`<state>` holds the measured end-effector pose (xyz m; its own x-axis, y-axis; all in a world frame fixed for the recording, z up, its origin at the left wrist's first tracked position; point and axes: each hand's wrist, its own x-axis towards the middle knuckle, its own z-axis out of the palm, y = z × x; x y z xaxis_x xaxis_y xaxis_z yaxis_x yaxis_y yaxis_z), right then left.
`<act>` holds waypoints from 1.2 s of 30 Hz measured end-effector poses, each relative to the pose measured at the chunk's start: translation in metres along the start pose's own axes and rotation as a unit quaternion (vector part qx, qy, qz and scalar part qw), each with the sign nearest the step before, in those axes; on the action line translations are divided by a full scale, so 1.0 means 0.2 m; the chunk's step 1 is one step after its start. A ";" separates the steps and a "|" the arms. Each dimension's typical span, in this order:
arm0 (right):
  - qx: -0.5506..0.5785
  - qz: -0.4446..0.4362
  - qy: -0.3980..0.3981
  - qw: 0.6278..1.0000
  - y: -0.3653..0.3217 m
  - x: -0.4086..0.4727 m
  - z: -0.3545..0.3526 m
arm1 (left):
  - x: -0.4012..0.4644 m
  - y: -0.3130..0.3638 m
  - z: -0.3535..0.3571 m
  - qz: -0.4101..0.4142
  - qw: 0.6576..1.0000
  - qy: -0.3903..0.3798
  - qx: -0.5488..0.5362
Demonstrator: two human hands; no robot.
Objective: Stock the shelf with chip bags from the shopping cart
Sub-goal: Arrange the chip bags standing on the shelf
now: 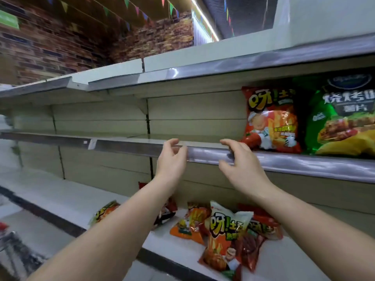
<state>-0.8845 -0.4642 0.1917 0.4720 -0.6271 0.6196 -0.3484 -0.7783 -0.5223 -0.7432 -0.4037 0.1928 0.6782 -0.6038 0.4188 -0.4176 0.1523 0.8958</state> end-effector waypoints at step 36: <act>0.083 0.124 -0.514 0.844 -0.62 -0.73 2.50 | -0.60 -1.91 -1.88 -0.508 0.836 0.199 0.052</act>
<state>-0.5058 -0.2607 -0.1271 0.8845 -0.3457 -0.3134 -0.4623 -0.5585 -0.6887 -0.4376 -0.0950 -0.1446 0.8533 -0.0689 -0.5168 0.4612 -0.3626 0.8098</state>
